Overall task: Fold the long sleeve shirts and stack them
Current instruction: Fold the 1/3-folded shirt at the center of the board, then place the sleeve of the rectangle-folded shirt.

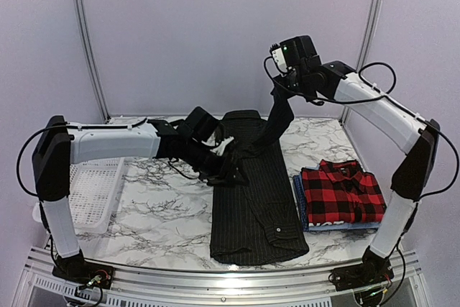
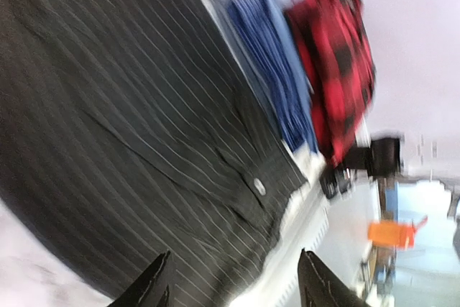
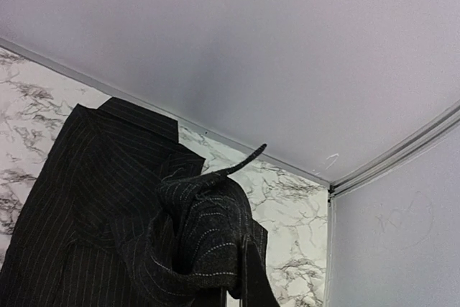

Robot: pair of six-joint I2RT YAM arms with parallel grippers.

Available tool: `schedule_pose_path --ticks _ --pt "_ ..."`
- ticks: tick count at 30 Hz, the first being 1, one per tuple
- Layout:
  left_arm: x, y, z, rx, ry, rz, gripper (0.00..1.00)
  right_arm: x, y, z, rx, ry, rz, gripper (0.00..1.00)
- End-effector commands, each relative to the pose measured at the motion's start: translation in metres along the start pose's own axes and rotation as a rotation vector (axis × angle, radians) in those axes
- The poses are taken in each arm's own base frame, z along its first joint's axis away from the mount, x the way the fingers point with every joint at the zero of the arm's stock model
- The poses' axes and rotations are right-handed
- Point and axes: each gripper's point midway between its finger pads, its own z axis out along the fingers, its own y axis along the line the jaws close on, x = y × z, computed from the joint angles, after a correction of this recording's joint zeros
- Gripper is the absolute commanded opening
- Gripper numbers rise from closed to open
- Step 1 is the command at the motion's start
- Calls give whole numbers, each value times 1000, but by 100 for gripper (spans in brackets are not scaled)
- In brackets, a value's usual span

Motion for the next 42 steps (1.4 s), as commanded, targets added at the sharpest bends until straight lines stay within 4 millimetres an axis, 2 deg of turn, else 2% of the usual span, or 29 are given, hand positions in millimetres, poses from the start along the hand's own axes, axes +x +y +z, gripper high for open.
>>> schedule_pose_path --ticks 1,4,7,10,14,16,20,23,28,33,38,40,42 --pt "-75 48 -27 -92 -190 -45 59 3 25 -24 -148 -16 67 0" --pt "-126 73 -35 -138 -298 -70 54 16 35 -26 -194 7 75 0" --pt "-166 104 -36 -162 -385 -123 51 27 43 -28 -233 28 78 0" --pt "-193 135 -30 -156 -441 -174 48 37 50 -33 -278 48 104 0" --pt "-214 171 -14 -121 -479 -226 46 43 57 -41 -336 51 130 0" --pt "-220 194 -6 -118 -489 -269 43 46 62 -44 -366 58 136 0" --pt "-230 231 -3 -137 -534 -330 42 53 78 -54 -433 79 128 0" --pt "-235 249 -5 -146 -556 -361 42 63 98 -65 -491 101 102 0" --pt "-236 280 2 -164 -545 -415 41 91 133 -84 -584 164 44 0" --pt "-230 285 11 -143 -515 -429 40 126 171 -100 -674 258 -22 0" --pt "-231 280 10 -127 -509 -421 40 186 208 -113 -707 414 -147 0" --pt "-234 276 7 -122 -513 -411 40 205 218 -114 -712 455 -169 8" --pt "-236 271 3 -117 -518 -400 41 209 225 -116 -725 456 -160 20"
